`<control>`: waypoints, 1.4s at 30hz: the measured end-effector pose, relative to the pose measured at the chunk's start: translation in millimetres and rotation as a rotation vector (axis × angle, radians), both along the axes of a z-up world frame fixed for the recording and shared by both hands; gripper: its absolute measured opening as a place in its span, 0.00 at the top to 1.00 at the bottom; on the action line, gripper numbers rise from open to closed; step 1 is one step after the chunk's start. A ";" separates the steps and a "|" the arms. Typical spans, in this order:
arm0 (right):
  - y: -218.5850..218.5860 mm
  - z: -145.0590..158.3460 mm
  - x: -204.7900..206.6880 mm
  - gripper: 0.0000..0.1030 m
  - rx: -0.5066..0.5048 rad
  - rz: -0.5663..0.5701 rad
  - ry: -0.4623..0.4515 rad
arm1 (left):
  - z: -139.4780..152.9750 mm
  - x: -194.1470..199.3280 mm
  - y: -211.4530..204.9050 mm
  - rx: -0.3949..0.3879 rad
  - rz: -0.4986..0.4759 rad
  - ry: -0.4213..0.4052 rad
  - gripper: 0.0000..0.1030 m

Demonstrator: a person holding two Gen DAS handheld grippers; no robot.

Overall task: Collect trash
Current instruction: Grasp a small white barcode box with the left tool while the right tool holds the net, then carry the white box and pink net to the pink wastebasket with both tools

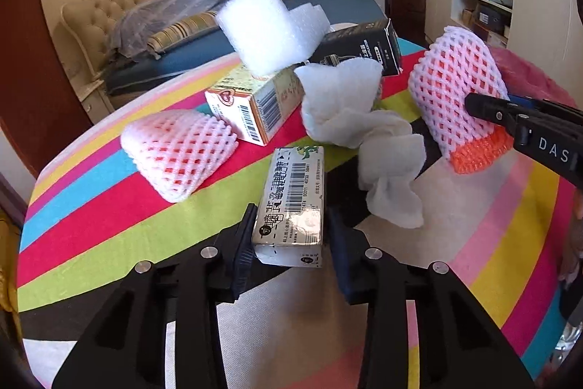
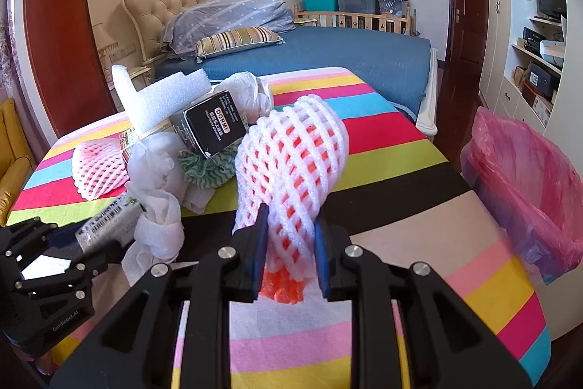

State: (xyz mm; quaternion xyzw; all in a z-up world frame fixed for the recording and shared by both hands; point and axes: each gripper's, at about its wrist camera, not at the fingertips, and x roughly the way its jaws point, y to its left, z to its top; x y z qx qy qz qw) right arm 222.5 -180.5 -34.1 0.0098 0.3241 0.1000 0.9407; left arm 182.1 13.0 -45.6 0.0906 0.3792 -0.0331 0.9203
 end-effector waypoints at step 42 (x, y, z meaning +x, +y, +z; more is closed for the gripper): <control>-32.5 33.4 -62.6 0.78 -0.035 0.060 -0.211 | 37.8 -41.1 -16.7 -0.029 0.053 -0.205 0.67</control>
